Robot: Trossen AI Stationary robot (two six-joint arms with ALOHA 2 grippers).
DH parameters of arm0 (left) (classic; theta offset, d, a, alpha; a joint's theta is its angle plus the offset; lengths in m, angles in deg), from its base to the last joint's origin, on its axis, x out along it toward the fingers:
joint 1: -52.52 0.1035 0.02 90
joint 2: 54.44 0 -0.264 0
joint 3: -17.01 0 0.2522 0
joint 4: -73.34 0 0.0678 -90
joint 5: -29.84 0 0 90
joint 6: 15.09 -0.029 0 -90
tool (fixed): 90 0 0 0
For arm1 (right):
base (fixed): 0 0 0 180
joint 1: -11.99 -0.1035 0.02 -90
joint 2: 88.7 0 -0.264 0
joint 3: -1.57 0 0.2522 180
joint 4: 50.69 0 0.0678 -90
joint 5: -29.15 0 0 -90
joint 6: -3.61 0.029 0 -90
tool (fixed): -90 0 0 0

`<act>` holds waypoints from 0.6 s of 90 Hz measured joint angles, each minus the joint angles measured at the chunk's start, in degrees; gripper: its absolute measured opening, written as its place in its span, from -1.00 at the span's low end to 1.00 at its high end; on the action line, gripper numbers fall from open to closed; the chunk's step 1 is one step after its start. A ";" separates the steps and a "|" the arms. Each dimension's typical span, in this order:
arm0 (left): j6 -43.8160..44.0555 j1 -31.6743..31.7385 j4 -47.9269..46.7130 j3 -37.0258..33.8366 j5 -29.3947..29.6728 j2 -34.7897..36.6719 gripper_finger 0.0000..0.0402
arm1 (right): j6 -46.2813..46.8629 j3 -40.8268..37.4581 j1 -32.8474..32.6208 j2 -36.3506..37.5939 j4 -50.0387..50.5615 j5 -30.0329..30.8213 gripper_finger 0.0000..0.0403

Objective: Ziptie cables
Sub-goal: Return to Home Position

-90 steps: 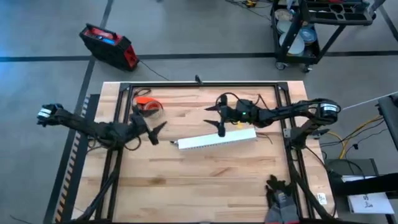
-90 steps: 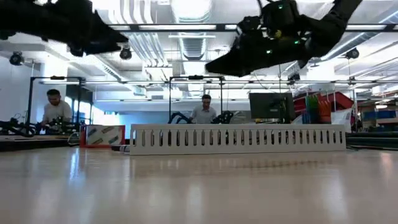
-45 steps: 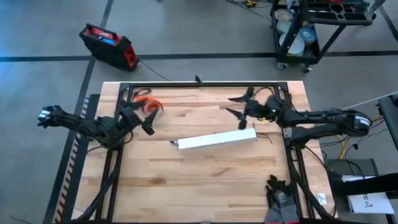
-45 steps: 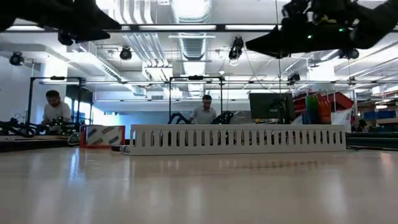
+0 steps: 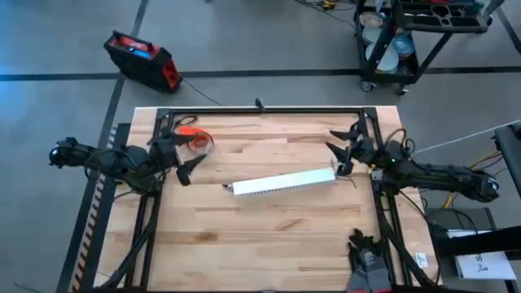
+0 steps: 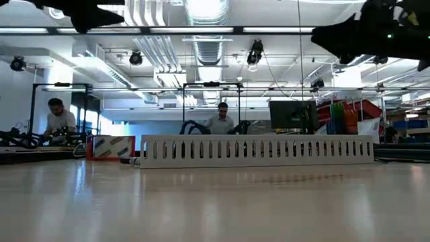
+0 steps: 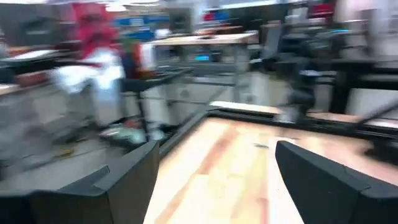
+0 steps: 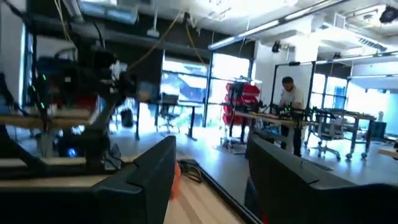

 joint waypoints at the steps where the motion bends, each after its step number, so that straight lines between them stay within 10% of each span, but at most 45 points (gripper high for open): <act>1: -0.07 0.00 0.00 -0.08 -0.81 0.10 0.46 | 0.28 -0.27 0.00 0.55 -0.14 -0.20 -0.10; 32: -0.52 0.09 -0.80 -5.38 -9.79 1.30 -0.88 | 7.73 -2.99 -0.02 10.05 9.34 -3.25 -0.10; 54: -1.91 0.21 13.05 -12.71 -23.89 3.05 -0.94 | 5.65 -3.02 -3.43 11.56 10.05 -10.63 -0.10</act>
